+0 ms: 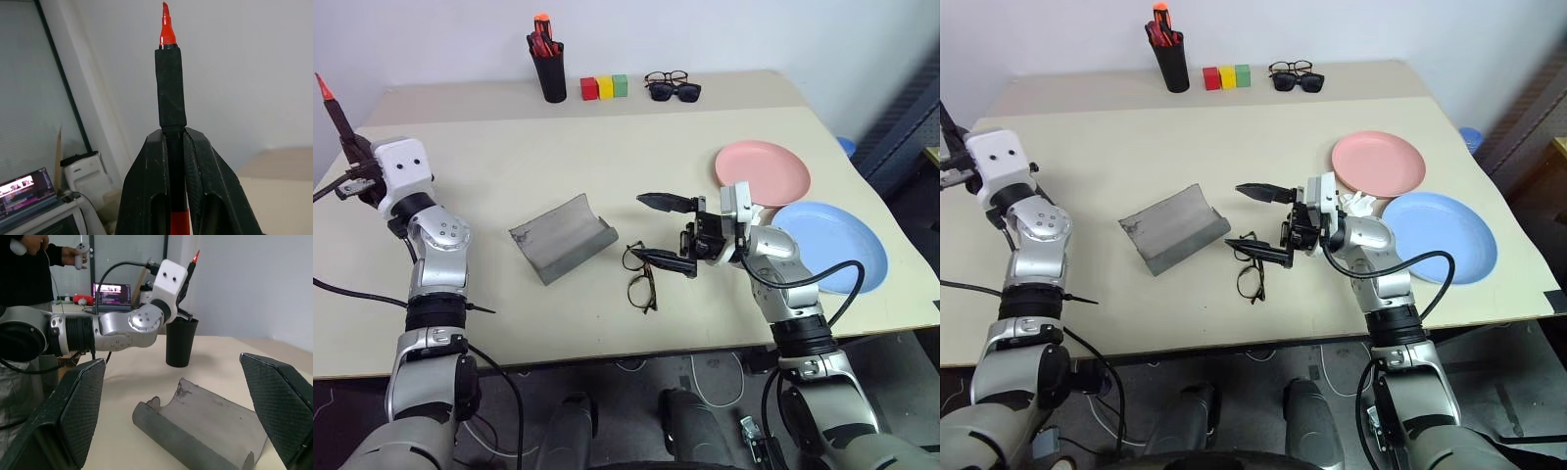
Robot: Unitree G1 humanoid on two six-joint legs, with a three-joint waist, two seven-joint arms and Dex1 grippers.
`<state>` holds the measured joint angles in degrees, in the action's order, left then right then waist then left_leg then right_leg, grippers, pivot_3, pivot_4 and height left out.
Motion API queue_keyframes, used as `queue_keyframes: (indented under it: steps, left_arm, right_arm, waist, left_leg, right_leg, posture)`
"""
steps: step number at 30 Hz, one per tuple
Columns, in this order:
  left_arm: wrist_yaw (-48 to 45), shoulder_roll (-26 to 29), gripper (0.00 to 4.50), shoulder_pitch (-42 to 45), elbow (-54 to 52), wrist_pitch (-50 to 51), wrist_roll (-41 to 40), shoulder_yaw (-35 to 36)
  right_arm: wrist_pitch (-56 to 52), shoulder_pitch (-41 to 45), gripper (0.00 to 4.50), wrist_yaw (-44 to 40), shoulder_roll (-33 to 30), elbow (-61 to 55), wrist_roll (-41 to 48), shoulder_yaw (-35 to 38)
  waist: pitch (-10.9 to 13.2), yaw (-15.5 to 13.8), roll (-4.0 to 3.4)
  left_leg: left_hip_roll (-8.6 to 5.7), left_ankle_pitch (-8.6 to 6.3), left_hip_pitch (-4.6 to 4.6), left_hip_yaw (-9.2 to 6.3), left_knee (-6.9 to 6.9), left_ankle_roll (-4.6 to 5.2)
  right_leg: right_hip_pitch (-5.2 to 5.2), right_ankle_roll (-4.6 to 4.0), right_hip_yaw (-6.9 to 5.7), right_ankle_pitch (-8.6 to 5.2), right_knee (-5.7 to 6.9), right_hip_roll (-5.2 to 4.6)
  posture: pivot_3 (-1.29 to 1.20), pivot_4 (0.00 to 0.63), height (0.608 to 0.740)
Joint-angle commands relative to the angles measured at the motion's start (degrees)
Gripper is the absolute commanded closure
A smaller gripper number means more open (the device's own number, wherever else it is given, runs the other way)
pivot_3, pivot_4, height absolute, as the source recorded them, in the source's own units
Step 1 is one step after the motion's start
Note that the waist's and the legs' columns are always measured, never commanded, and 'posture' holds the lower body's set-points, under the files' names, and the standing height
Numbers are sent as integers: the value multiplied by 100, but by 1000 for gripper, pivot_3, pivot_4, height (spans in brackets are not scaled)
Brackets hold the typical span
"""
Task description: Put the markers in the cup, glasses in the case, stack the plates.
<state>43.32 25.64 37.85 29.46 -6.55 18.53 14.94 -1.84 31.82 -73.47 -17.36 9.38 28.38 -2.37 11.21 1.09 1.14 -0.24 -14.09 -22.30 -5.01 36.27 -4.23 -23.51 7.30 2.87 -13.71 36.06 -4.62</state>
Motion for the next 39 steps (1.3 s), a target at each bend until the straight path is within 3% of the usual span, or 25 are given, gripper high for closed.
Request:
queue_keyframes:
  steps: [1, 17, 24, 28, 33, 36, 39]
  left_arm:
    - [45, 155, 4375, -34, -144, -43, -34, 146]
    - [60, 214, 4375, 809, 2194, -1585, -277, -105]
    - [25, 147, 4375, 663, 2202, -1792, -398, -142]
    - [-14, 71, 2875, 387, 1835, -1773, -498, -109]
    - [-122, -31, 411, 142, 1303, -1633, -658, -23]
    - [-372, -150, 411, -35, 650, -1458, -823, 9]
    - [-1247, -471, 411, -95, -562, -458, -1343, -146]
  right_arm:
    - [115, 86, 0, -13, 2, -18, 39, 51]
    - [76, 94, 0, 57, -3, -8, 42, 65]
    - [74, 57, 0, 134, -57, -75, 52, 104]
    - [97, 51, 0, 157, -64, -63, 53, 124]
    - [123, 101, 0, 174, -55, 30, 50, 148]
    - [52, 98, 0, 291, -84, 37, 5, 158]
    - [-288, -9, 0, 556, -251, -186, -14, 180]
  waist:
    - [0, -4, 0]
    - [0, -18, 0]
    - [0, 3, 0]
    - [0, -5, 0]
    - [0, -14, 0]
    - [0, -13, 0]
    - [0, -45, 1]
  left_leg:
    - [0, 0, 0, 0, 0, 0]
    - [0, 0, 0, 0, 0, 0]
    - [0, 0, 0, 1, -1, 0]
    - [0, 0, 0, 1, -2, 0]
    - [0, 0, 0, 0, 0, 0]
    - [0, 0, 0, 0, 0, -1]
    - [0, 0, -1, 0, 0, -1]
  right_leg:
    - [0, 0, 0, 0, 0, 0]
    - [1, 0, -1, 0, -2, 0]
    - [0, 1, -2, 0, -1, 0]
    - [0, 1, -1, 0, 0, -1]
    - [1, 0, -2, 0, 0, -1]
    - [2, 0, -2, 0, -1, -2]
    - [2, 0, -2, 0, -1, -2]
  posture:
    - [0, 150, 740]
    - [0, 150, 740]
    - [0, 150, 740]
    - [0, 150, 740]
    - [0, 150, 740]
    - [0, 150, 740]
    - [0, 150, 740]
